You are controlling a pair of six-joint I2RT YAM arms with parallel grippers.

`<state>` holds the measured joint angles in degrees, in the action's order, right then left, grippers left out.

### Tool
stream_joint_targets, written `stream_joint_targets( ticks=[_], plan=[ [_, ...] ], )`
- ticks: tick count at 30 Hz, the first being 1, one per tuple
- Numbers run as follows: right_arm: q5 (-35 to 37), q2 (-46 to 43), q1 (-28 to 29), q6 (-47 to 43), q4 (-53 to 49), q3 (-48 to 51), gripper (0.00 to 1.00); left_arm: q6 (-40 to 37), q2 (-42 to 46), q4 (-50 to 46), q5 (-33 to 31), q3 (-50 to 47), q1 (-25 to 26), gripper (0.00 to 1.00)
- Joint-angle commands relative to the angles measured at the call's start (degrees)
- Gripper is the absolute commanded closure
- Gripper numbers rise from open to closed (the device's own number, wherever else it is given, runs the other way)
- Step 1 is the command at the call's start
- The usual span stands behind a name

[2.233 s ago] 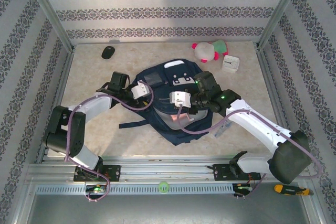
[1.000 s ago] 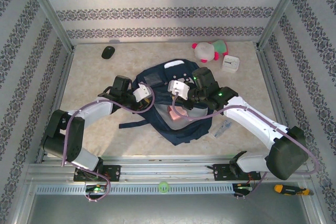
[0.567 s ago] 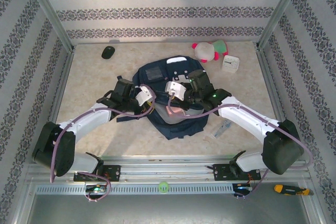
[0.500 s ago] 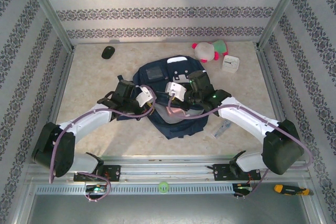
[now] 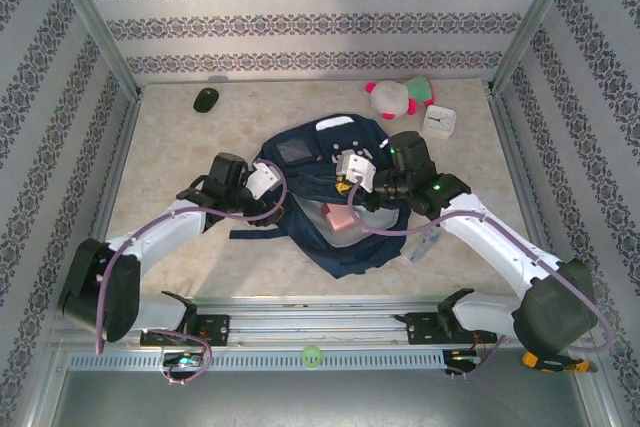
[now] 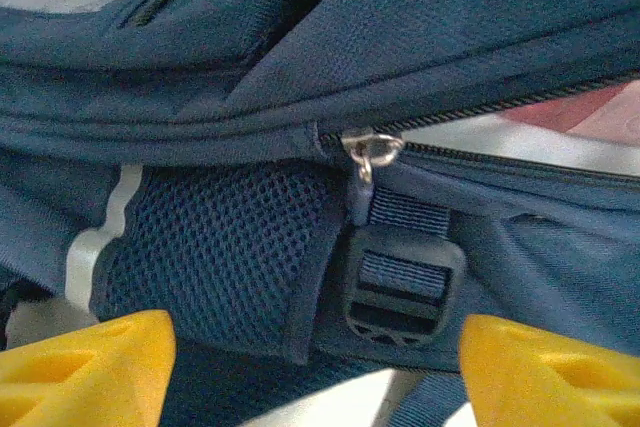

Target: Pack books, pencil case, and school supplies into a backpack

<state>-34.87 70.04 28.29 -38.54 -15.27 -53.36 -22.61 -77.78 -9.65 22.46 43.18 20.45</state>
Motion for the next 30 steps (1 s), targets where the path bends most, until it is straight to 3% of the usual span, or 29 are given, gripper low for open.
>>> stream_joint_targets(
  ticks=[1,3,7,11,15,20,25,26,30],
  plan=[
    [-7.67,-0.37,-0.65,-0.70,2.44,-4.49,1.00,-5.85,-2.72,1.82,4.73,3.72,-0.47,0.23],
    [-7.66,0.12,-0.95,-0.39,2.55,-4.83,1.00,-6.48,-4.10,2.71,7.99,4.45,-0.34,0.23],
    [-7.89,0.18,-1.03,0.04,2.70,-5.24,1.00,-6.13,-7.89,4.10,7.26,5.68,-0.40,0.25],
    [-7.76,-0.04,-1.30,0.31,2.73,-5.34,1.00,-4.53,-10.50,6.55,7.71,6.54,-0.32,0.38],
    [-7.07,-0.06,-1.33,0.44,2.70,-4.88,1.00,-2.22,-10.57,10.17,8.88,6.04,-0.30,0.59],
    [-3.82,0.23,-1.40,0.79,3.04,-3.47,1.00,-2.53,-9.82,6.26,12.94,6.36,-0.30,0.97],
    [-0.07,0.65,-1.40,1.88,4.42,-2.34,1.00,-1.92,-7.75,3.99,15.76,5.43,-0.34,1.00],
    [4.55,1.59,-1.24,3.65,5.25,-2.09,1.00,0.03,-6.42,1.71,18.09,5.13,-0.26,1.00],
    [7.18,2.59,0.10,2.84,6.81,-1.18,1.00,8.37,-4.98,1.39,19.21,4.79,-0.08,1.00]
  ],
)
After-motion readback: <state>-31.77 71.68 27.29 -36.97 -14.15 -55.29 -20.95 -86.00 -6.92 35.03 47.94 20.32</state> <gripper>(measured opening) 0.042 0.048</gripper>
